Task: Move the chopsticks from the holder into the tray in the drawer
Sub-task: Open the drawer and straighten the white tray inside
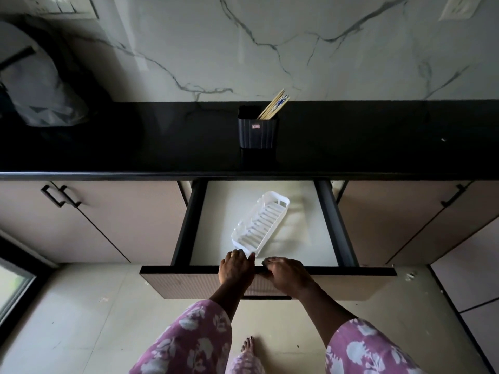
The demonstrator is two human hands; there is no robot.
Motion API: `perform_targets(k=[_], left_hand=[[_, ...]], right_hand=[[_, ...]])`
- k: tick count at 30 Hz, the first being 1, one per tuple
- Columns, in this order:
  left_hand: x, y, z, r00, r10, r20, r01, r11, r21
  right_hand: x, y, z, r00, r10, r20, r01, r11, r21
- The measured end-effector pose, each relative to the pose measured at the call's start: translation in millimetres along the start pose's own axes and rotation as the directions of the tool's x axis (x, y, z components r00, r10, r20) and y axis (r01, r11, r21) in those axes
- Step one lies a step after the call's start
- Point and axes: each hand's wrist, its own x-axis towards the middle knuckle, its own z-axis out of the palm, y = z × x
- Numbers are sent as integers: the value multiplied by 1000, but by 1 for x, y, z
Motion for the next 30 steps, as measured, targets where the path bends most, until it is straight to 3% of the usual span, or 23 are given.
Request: perform_targets(k=[5,13,19,22,25,30], left_hand=[[44,1,-24,941,-308,140,336,901,-274],[105,-8,-7,840,-316,442,448,863,-234],[135,-9,5,776,-359,519,541,802,-253],[148,-13,9,704,-442,556,661,694,-285],[163,-18,5,717,-448,534,674,641,-367],[175,-24,-5,762,-480,435,642,652,-404]], right_hand=[[27,27,-24,992,101,-71,-95,992,83],[114,83,-25,935,353,-30,-349,933,89],[187,121,-15,862,501,83,-507,841,189],[215,130,-9,828,547,124,-560,798,221],[231,132,-3,769,623,139,-636,726,262],[225,132,2,632,771,80,-753,588,295]])
